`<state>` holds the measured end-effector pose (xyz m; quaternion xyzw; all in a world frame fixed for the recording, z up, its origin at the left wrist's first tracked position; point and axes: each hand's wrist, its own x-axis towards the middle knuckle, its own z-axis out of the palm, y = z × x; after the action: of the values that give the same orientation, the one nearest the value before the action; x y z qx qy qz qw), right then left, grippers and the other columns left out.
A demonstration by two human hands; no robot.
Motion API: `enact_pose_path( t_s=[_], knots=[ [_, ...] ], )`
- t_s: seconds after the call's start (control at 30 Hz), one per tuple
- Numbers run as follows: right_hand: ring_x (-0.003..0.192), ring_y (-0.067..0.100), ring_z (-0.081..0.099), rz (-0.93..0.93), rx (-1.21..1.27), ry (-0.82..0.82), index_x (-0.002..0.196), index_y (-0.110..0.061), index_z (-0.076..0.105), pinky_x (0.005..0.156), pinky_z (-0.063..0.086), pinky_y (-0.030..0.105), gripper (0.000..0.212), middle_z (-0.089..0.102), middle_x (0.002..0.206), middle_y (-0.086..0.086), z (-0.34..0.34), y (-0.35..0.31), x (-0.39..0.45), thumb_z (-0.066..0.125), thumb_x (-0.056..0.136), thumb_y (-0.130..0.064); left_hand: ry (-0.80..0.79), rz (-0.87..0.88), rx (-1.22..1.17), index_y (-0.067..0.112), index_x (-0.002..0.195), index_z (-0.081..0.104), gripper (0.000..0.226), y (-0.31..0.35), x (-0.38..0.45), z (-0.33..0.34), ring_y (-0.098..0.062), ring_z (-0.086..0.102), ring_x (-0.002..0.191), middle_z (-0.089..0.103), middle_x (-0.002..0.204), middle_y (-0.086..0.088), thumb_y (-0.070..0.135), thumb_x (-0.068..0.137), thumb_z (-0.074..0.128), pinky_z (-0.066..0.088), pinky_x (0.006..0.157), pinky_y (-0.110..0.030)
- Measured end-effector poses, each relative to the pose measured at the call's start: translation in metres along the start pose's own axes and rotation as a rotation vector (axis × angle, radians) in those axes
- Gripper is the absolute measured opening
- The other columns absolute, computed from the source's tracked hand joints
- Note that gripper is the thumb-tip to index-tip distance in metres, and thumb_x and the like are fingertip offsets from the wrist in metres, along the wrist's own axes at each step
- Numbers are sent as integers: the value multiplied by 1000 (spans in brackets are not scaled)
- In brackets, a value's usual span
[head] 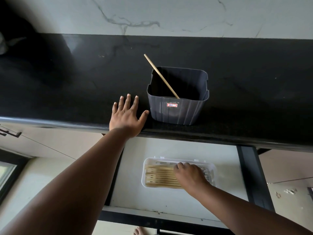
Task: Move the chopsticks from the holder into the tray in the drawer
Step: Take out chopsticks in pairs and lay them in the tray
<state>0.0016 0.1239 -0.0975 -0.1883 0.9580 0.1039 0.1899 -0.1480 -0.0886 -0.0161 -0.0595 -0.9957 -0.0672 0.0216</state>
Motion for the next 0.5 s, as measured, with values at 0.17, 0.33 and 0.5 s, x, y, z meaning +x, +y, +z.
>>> enact_pose_path(
  t_s=[0.17,0.33,0.5],
  knots=[
    [102,31,60,7,140,29,122,-5,52,76,50,41,29,61,115,9,6,3,-6,48,96,-18,4,-2,-9,26,153,11,78,0,1,1,-23,-5,148,4,162,-4,69,88,13,-3,120,-42],
    [92,27,61,89,318,-99,95,-11,61,67,43,32,17,65,100,6,-41,10,-26,50,91,-23,-3,0,-19,25,153,9,77,2,1,-4,-23,-6,148,2,162,-4,68,89,14,-3,120,-43],
    [57,17,51,106,735,-179,61,-13,54,57,40,29,42,54,58,-3,-152,30,-46,57,85,-48,-12,-7,-28,24,154,7,77,5,0,-7,-23,-8,148,0,162,-3,67,90,16,-2,119,-43]
  ],
)
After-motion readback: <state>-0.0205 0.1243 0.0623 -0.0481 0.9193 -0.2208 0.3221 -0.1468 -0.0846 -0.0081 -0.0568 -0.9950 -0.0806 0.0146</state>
